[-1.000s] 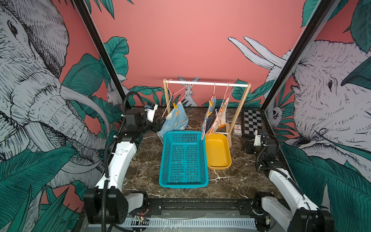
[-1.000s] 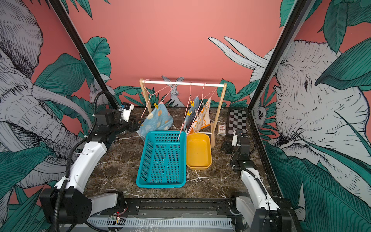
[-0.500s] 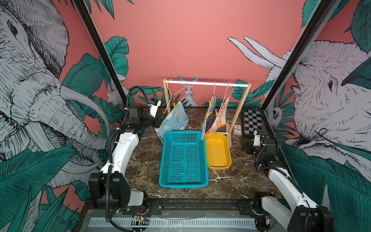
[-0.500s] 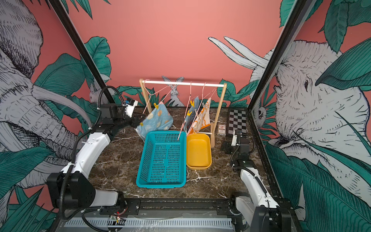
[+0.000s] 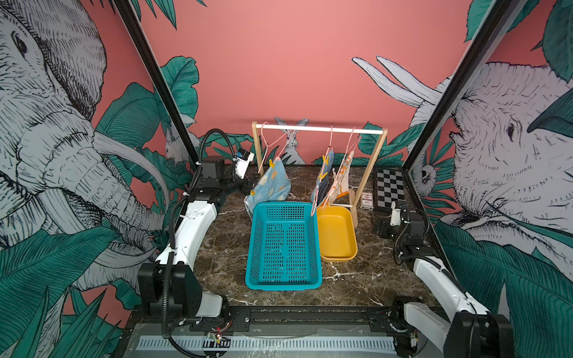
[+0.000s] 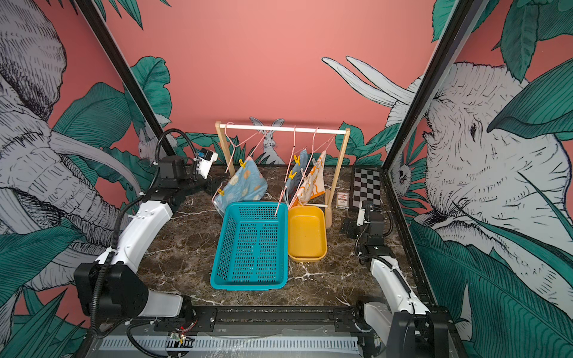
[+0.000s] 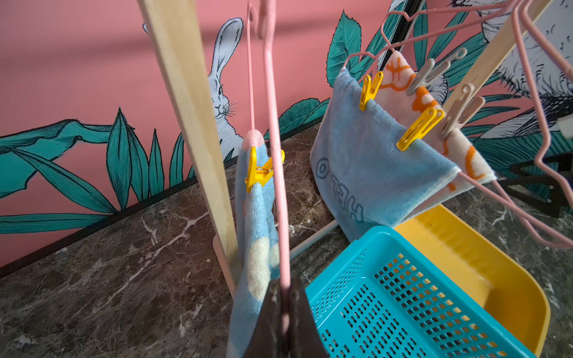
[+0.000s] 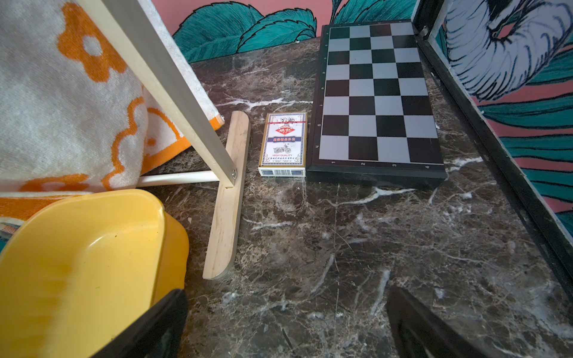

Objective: Remove the clothespins securing towels to the hanger
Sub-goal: Pick up the hanger from the clothesline.

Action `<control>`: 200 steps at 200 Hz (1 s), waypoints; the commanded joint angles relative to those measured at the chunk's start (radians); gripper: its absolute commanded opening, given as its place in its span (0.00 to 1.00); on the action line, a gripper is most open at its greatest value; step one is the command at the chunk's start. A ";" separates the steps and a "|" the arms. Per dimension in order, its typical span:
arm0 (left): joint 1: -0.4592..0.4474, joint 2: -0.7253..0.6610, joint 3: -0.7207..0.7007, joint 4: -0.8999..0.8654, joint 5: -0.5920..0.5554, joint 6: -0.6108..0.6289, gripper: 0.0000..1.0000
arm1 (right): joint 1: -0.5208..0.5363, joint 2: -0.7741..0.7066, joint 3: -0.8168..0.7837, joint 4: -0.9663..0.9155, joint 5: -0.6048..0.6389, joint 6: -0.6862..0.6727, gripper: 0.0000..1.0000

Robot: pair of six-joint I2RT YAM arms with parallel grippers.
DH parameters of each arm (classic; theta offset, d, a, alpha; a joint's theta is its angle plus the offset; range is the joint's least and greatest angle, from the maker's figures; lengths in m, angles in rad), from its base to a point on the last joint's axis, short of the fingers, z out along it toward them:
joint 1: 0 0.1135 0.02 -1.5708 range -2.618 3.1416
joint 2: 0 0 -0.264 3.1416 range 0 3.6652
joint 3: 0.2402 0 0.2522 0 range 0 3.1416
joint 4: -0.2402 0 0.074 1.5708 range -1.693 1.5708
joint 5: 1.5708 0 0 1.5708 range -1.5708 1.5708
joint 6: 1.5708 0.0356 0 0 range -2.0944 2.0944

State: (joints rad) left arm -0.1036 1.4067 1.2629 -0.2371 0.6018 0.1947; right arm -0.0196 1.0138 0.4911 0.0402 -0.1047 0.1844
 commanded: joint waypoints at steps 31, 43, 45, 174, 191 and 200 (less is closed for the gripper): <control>-0.022 -0.014 0.067 -0.013 0.008 0.034 0.00 | 0.003 0.005 0.030 0.027 0.011 0.009 0.99; -0.024 -0.018 0.072 -0.012 0.008 0.033 0.00 | 0.002 0.003 0.030 0.028 0.014 0.009 0.99; -0.026 -0.019 0.073 -0.012 0.008 0.034 0.00 | 0.002 0.003 0.030 0.029 0.014 0.009 0.99; -0.047 -0.128 0.093 -0.033 0.007 0.065 0.00 | 0.003 0.002 0.027 0.022 0.034 0.004 0.99; -0.048 -0.148 0.093 -0.043 -0.021 0.080 0.00 | 0.003 0.003 0.026 0.022 0.036 0.005 0.99; -0.048 -0.158 0.094 -0.049 -0.029 0.087 0.00 | 0.003 0.002 0.026 0.022 0.034 0.006 0.99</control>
State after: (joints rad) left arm -0.1463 1.3094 1.3106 -0.2878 0.5865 0.2344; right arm -0.0196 1.0187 0.4911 0.0399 -0.0853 0.1841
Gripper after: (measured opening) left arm 0.061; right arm 0.992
